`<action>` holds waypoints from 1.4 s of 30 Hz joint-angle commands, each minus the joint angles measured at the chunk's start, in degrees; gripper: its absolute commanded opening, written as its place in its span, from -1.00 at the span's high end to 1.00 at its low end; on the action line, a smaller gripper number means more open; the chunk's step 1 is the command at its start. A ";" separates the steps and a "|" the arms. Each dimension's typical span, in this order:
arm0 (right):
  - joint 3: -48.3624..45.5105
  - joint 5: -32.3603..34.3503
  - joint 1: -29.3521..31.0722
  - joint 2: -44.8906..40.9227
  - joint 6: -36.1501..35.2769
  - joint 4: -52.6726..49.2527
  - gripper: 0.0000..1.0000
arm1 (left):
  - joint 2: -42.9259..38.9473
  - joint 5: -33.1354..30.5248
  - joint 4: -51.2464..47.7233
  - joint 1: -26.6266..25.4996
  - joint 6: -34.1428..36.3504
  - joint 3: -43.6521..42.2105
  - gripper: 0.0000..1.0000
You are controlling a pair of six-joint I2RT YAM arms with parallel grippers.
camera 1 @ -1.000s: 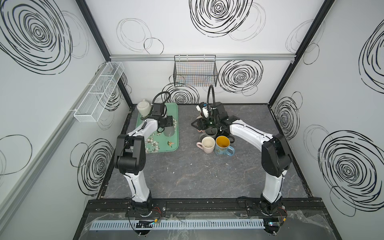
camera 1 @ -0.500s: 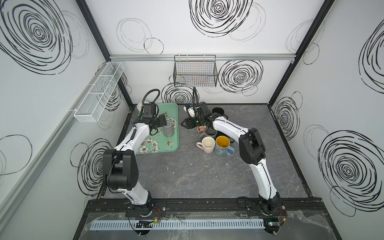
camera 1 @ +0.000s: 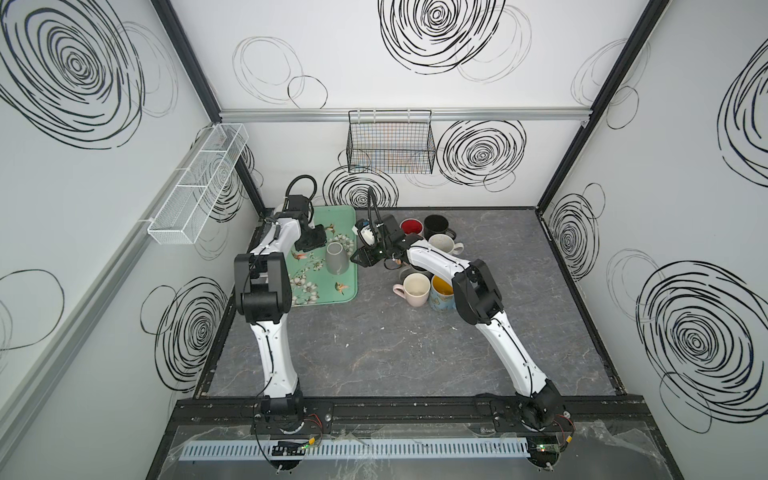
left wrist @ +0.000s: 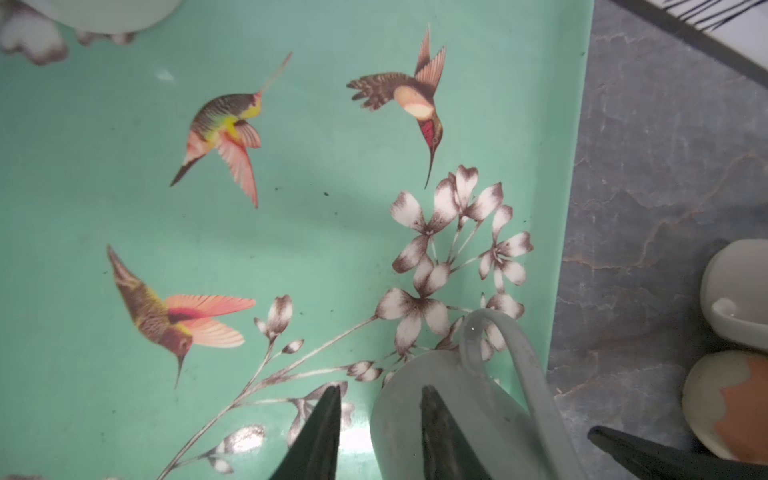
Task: Turn the mug right side up
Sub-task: 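Grasp the grey mug on the tray with left gripper while right gripper approaches, then lift and tilt the grey mug with left gripper while right gripper grasps its handle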
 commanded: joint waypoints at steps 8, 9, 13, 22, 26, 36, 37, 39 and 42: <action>3.36 -11.69 0.86 3.52 -7.73 4.91 0.02 | 11.08 9.52 -12.56 -3.17 7.60 17.73 0.21; 3.39 -12.66 0.93 3.63 -8.11 5.06 0.02 | 12.09 9.95 -13.83 -3.60 8.30 19.35 0.21; 3.43 -16.13 1.52 3.91 -9.32 5.59 0.05 | 13.25 12.13 -15.13 -5.20 9.76 20.39 0.21; 3.41 -19.68 4.15 3.30 -10.61 6.11 0.13 | 10.58 13.62 -14.60 -7.42 9.78 20.17 0.17; 3.32 -20.50 4.66 1.72 -10.06 4.31 0.14 | 6.85 9.01 -12.82 -6.13 8.17 18.25 0.02; -3.22 -22.66 -0.56 -5.24 1.31 11.37 0.17 | -10.30 -3.93 -1.27 -0.97 3.58 -1.41 -0.05; -3.32 -21.86 -0.95 -5.35 1.58 11.49 0.18 | -12.82 -3.95 1.32 -0.10 2.70 -4.86 -0.05; -2.99 -19.83 -1.57 -5.06 2.40 11.56 0.18 | -17.14 -3.56 5.47 1.32 1.30 -10.73 -0.05; -1.12 -13.80 -1.86 -3.61 4.14 11.89 0.17 | -22.30 -2.93 8.65 2.36 0.40 -17.81 -0.03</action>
